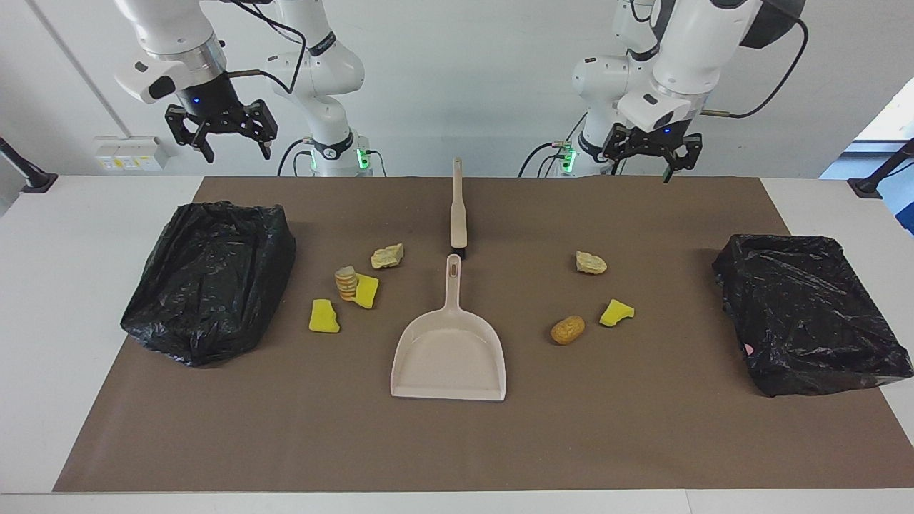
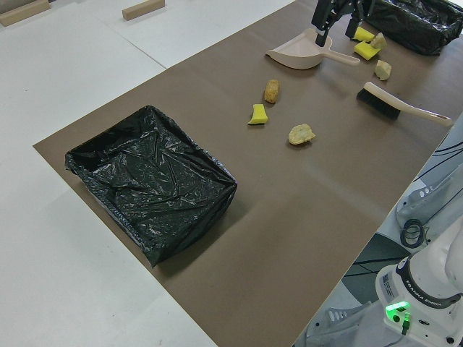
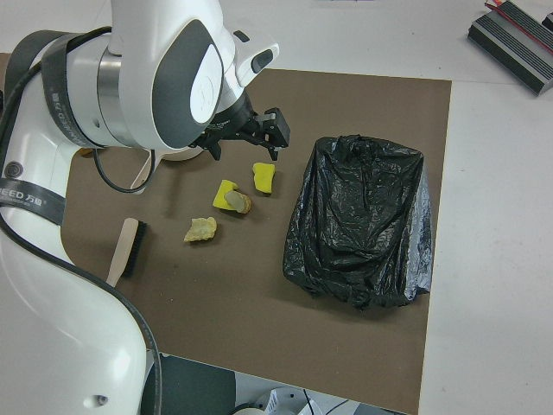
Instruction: Sweep and dump trash in bin
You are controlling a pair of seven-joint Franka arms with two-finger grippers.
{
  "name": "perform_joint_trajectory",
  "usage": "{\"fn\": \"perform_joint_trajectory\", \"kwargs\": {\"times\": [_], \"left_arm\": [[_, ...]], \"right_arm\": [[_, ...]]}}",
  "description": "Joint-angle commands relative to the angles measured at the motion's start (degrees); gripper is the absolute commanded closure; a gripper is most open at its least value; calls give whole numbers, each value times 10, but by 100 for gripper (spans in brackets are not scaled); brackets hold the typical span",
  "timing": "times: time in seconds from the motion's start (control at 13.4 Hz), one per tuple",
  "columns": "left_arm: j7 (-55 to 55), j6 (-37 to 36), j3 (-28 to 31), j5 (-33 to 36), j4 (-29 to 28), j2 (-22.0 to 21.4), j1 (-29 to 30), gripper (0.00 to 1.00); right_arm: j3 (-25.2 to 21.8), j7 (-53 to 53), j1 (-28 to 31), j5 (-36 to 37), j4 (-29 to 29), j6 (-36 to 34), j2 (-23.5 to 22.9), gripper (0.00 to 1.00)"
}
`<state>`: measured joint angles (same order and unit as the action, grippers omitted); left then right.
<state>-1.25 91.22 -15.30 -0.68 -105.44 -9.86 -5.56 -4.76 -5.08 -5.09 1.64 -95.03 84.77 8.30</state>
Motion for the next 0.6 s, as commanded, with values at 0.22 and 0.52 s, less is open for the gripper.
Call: {"fn": "perform_joint_trajectory", "kwargs": {"times": [0.22, 0.52], "left_arm": [[-96, 89, -96, -49, -107, -40, 1, 0], [-155, 125, -159, -61, -142, -40, 1, 0]], "right_arm": [[1, -16, 6, -6, -11, -1, 11, 0], [1, -15, 6, -7, -11, -2, 11, 0]]}}
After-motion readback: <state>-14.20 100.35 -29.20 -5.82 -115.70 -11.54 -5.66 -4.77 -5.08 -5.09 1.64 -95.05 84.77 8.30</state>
